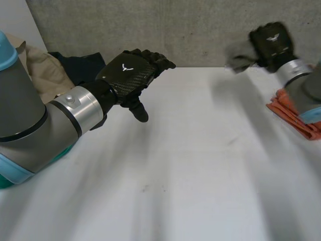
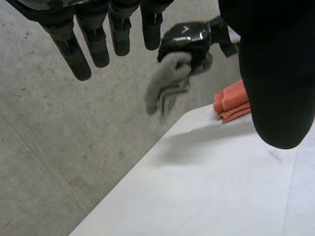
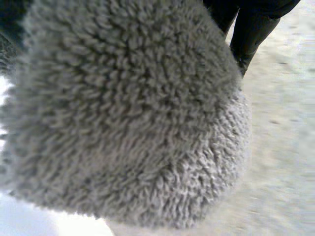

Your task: Fold the laundry.

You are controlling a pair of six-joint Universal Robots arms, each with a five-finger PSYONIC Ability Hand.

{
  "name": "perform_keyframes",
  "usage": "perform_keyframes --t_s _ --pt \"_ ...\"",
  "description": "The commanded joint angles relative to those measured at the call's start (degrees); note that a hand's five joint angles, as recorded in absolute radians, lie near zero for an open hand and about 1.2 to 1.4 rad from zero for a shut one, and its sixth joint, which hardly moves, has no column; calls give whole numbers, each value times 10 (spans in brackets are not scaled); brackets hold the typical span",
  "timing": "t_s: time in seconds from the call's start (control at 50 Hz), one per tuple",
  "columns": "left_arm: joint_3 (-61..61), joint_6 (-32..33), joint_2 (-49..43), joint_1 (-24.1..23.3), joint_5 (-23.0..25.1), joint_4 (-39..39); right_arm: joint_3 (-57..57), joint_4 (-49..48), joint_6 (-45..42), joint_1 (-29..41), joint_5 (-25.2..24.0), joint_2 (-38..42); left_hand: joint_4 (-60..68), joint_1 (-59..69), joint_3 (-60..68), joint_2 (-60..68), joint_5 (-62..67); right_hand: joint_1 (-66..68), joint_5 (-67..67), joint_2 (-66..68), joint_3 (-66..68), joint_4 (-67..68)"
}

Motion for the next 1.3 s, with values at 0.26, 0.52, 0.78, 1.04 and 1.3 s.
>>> perform_keyframes --t_s 0.26,0.52,0.78,1.04,1.3 --pt "-2 2 -9 -3 -1 0 -16 -236 297 -264 -248 112 9 17 4 7 -1 284 188 137 146 133" --pt "-4 4 -21 -4 -31 -1 64 -288 278 -336 -364 161 9 17 4 7 -1 284 188 137 146 133" --pt "-4 4 -13 -6 -32 -1 187 -268 279 -372 -343 35 7 15 2 5 -3 -416 -512 -563 -554 -567" --pt "-2 2 5 -5 -30 0 300 -30 133 -508 -337 -197 5 14 0 4 -5 -416 -512 -563 -554 -567" --pt "27 1 21 30 -61 4 173 103 -110 -448 36 -245 5 14 0 4 -5 -416 -512 -563 -554 -567"
